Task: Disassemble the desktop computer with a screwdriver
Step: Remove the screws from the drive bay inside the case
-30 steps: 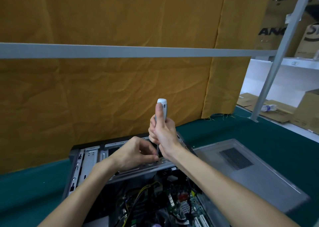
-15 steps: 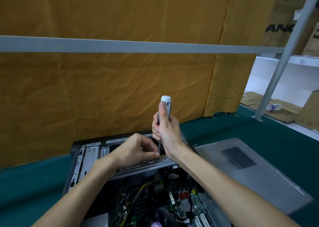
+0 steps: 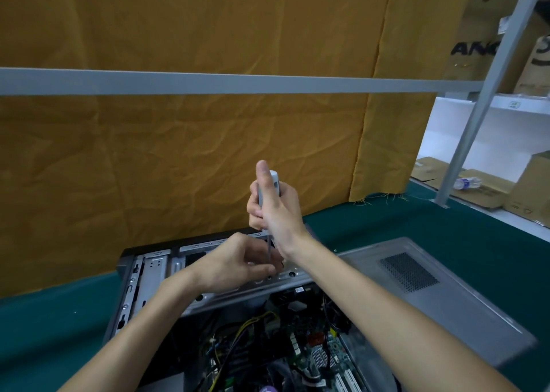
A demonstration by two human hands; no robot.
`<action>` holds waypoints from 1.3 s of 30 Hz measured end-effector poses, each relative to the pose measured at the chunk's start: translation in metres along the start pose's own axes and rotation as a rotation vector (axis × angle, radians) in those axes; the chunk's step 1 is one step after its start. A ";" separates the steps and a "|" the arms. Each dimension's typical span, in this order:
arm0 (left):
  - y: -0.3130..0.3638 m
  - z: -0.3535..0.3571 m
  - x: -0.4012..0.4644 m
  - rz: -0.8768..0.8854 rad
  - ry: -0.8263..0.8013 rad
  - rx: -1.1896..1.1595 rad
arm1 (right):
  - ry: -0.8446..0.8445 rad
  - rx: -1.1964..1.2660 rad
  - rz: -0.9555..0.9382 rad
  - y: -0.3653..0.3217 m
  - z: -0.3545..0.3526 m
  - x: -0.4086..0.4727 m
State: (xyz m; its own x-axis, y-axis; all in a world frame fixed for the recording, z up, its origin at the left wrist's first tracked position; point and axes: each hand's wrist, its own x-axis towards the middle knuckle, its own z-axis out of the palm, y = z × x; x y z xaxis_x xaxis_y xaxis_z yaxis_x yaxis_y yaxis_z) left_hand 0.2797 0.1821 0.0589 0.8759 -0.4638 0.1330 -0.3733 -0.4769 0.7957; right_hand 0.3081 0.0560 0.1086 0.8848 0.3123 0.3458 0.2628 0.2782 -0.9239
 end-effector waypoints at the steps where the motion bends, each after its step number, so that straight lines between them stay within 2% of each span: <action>1: 0.000 -0.001 0.000 -0.004 0.015 -0.044 | -0.046 0.020 0.042 -0.002 -0.003 0.002; 6: 0.001 -0.001 -0.002 0.036 0.027 -0.075 | -0.259 0.055 0.194 -0.005 -0.010 0.009; 8: -0.001 0.000 -0.001 0.017 0.070 -0.055 | -0.230 0.038 0.166 -0.003 -0.010 0.009; 12: -0.006 0.002 0.003 -0.016 0.100 -0.012 | 0.004 0.029 0.017 0.001 -0.012 0.008; 14: -0.006 0.002 0.004 -0.025 0.116 -0.005 | 0.064 0.045 -0.007 0.000 -0.014 0.008; 18: -0.008 0.005 0.005 -0.056 0.180 0.022 | -0.092 0.078 0.101 -0.003 -0.016 0.005; 20: -0.008 0.004 0.005 -0.052 0.161 -0.003 | -0.114 0.091 0.118 -0.003 -0.015 0.005; 22: -0.006 0.002 0.004 -0.013 0.118 -0.081 | -0.100 0.093 0.120 -0.003 -0.014 0.005; 25: -0.002 0.003 0.004 0.040 0.141 -0.109 | -0.045 0.091 0.107 -0.003 -0.017 0.004; 29: -0.001 0.003 0.007 -0.026 0.201 -0.119 | -0.027 0.053 0.033 -0.002 -0.020 -0.002; 34: -0.001 0.007 0.007 -0.019 0.224 -0.085 | 0.127 0.009 -0.061 0.009 -0.021 -0.008; 37: -0.001 0.004 0.007 0.003 0.128 -0.163 | 0.082 0.019 -0.024 0.008 -0.023 -0.010; 39: 0.000 0.002 0.006 0.030 0.130 -0.157 | 0.067 0.068 0.002 0.008 -0.022 -0.011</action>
State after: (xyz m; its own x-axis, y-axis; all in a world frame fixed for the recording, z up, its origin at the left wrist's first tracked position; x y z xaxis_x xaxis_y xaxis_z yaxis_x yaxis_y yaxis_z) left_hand 0.2842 0.1778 0.0590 0.9008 -0.3711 0.2254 -0.3570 -0.3376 0.8710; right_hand 0.3089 0.0343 0.0937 0.9096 0.2519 0.3303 0.2365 0.3397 -0.9103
